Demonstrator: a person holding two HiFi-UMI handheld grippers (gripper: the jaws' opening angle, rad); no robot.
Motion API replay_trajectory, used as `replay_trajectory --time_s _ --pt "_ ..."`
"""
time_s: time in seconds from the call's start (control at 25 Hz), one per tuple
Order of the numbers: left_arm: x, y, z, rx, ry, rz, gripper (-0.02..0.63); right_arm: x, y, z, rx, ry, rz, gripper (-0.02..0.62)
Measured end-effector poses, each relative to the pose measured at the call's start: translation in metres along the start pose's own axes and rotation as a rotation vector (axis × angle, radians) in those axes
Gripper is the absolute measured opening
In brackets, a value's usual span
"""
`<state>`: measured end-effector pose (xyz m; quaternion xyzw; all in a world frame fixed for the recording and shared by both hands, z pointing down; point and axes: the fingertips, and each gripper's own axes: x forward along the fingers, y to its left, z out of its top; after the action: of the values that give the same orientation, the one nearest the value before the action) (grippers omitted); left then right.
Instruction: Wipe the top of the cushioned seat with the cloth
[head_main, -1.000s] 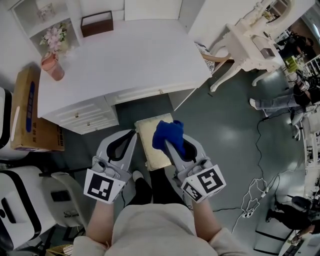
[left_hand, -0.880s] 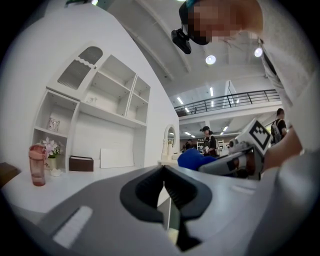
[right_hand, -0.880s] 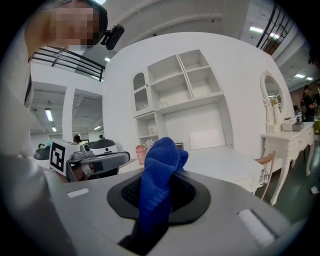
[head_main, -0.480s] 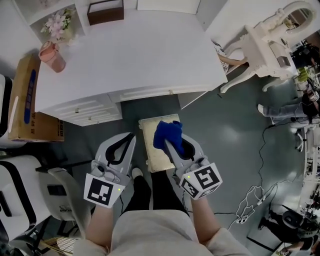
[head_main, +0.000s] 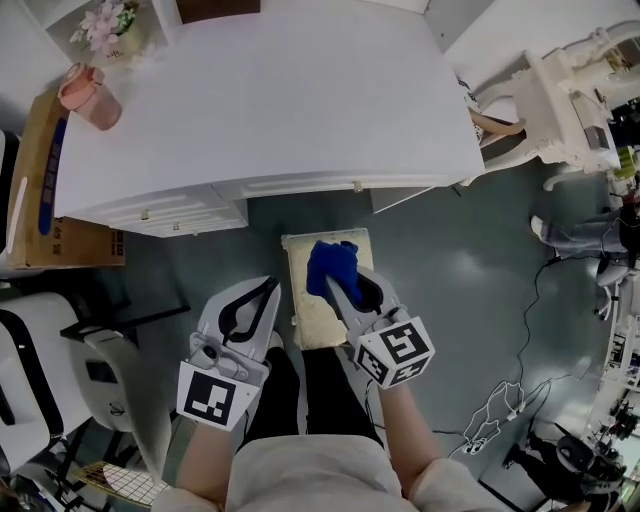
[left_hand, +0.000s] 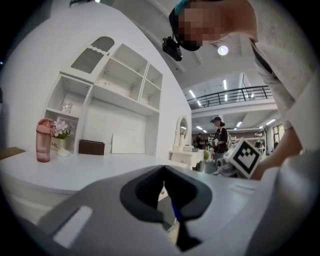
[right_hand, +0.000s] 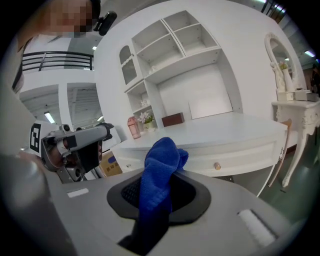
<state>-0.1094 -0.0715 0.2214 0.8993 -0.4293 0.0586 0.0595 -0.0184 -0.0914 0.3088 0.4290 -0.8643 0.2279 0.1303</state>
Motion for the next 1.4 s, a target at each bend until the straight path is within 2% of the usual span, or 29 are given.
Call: replay_trajectory --time_s 0.2,0.4,0.64,0.96,1.4 --pt "0.01 0.007 -0.035 -0.022 0.028 0.019 0.0 0.033 -0.018 -0.037 0.023 0.065 0.022 0.083" --pt "0.016 0.015 -0.067 -0.007 0.037 0.041 0.0 0.065 -0.034 -0.073 0.048 0.114 0.038 0.082" --pt "0.013 0.027 -0.106 -0.043 0.063 0.083 0.0 0.098 -0.046 -0.12 0.09 0.173 0.049 0.083" --pt "0.017 0.035 -0.136 -0.047 0.068 0.1 0.0 0.136 -0.062 -0.181 0.129 0.273 0.058 0.083" --pt "0.014 0.043 -0.153 -0.055 0.085 0.109 0.0 0.183 -0.085 -0.257 0.132 0.438 0.041 0.084"
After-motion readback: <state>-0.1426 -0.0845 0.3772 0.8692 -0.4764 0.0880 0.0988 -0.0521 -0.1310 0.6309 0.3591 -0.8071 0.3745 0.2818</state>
